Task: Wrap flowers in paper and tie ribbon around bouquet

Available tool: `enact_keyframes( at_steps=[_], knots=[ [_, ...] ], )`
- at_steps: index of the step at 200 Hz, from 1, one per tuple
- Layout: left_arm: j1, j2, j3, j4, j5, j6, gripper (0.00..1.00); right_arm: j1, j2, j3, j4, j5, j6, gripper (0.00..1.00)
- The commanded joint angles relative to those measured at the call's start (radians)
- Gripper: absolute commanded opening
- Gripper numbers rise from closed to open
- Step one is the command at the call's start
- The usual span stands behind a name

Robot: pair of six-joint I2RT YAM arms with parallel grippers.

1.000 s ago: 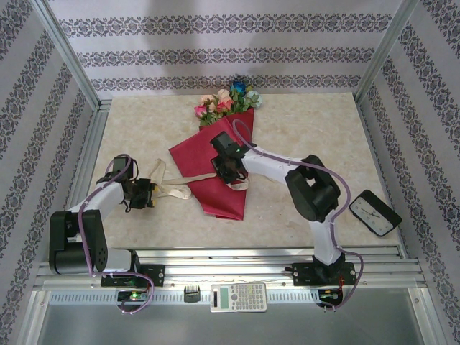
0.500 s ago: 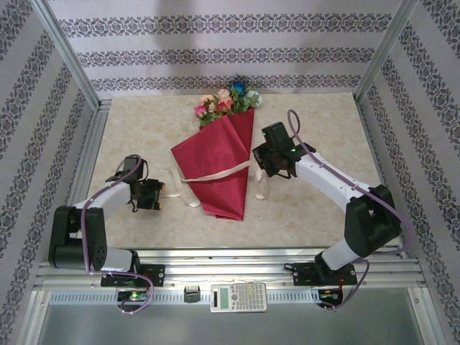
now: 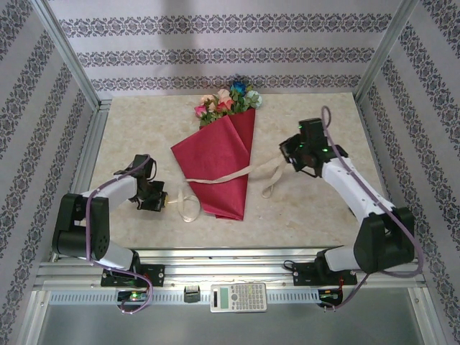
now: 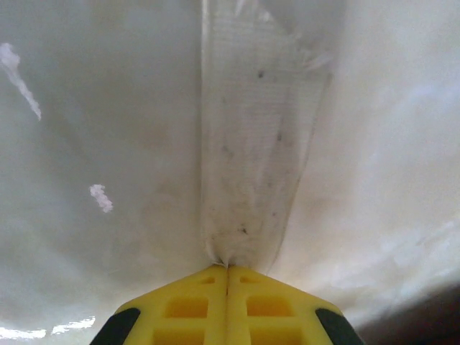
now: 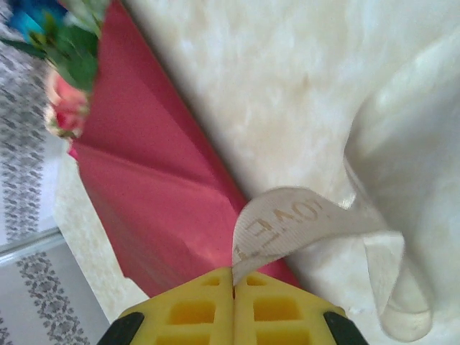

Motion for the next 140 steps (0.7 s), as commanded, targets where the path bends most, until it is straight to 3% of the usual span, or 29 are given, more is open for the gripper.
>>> enact_keyframes(
  at_steps=[1,32,56,70,78,107,140],
  knots=[
    [0.095,-0.024,-0.011,0.096,-0.117,0.101,0.00,-0.082,-0.070,0.006,-0.051,-0.054,-0.148,0.00],
    [0.239,-0.076,0.048,-0.018,-0.106,0.238,0.00,-0.162,-0.110,0.000,-0.121,-0.069,-0.281,0.00],
    [0.234,-0.097,0.109,-0.077,-0.113,0.273,0.00,-0.165,-0.126,-0.055,-0.176,-0.006,-0.290,0.00],
    [0.192,-0.120,0.139,-0.121,-0.113,0.258,0.37,-0.166,-0.110,-0.098,-0.181,-0.012,-0.272,0.00],
    [0.158,-0.144,0.143,-0.130,-0.102,0.230,0.48,-0.166,-0.091,-0.116,-0.182,-0.025,-0.265,0.00],
    [0.026,-0.241,0.106,-0.119,-0.035,0.062,0.57,-0.176,-0.057,-0.153,-0.196,-0.019,-0.256,0.00],
    [-0.117,-0.306,0.165,-0.190,-0.107,-0.055,0.65,-0.195,-0.066,-0.150,-0.244,0.055,-0.259,0.19]
  ],
)
